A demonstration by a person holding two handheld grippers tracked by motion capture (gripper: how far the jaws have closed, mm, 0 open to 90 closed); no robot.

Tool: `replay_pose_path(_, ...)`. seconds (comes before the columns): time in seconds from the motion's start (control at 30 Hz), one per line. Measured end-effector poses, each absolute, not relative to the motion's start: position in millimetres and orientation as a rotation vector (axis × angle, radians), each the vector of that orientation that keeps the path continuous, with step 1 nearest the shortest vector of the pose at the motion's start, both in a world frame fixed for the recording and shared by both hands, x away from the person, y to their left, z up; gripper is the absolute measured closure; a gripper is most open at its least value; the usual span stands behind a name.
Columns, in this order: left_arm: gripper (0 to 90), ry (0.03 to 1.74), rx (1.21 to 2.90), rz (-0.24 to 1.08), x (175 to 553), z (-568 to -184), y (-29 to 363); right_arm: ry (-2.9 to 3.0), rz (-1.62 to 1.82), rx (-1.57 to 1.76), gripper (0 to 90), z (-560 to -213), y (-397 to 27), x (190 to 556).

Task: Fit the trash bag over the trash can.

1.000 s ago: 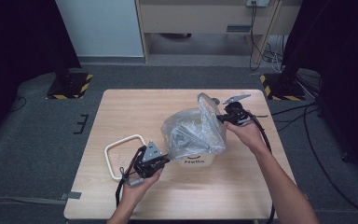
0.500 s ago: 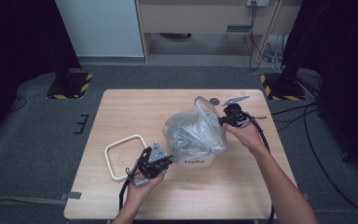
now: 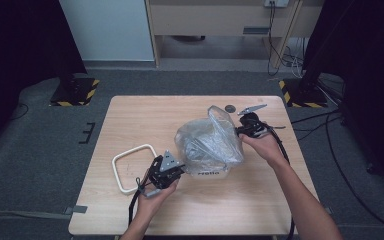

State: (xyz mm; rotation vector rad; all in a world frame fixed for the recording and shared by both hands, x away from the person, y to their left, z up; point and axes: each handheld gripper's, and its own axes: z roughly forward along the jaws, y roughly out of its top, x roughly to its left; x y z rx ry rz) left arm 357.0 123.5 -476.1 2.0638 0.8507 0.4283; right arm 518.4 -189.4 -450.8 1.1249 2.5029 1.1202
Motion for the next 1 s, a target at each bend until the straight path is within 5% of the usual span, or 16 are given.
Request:
replay_pose_path(0.73,89.6,0.88,2.054,0.431,368,-482,125,2.48,1.146,1.163,89.8,-456,-194,510)
replay_pose_path(1.0,84.3,0.871,2.072,0.472,362,-478,125,2.419,1.144,1.179,74.6,-450,-197,509)
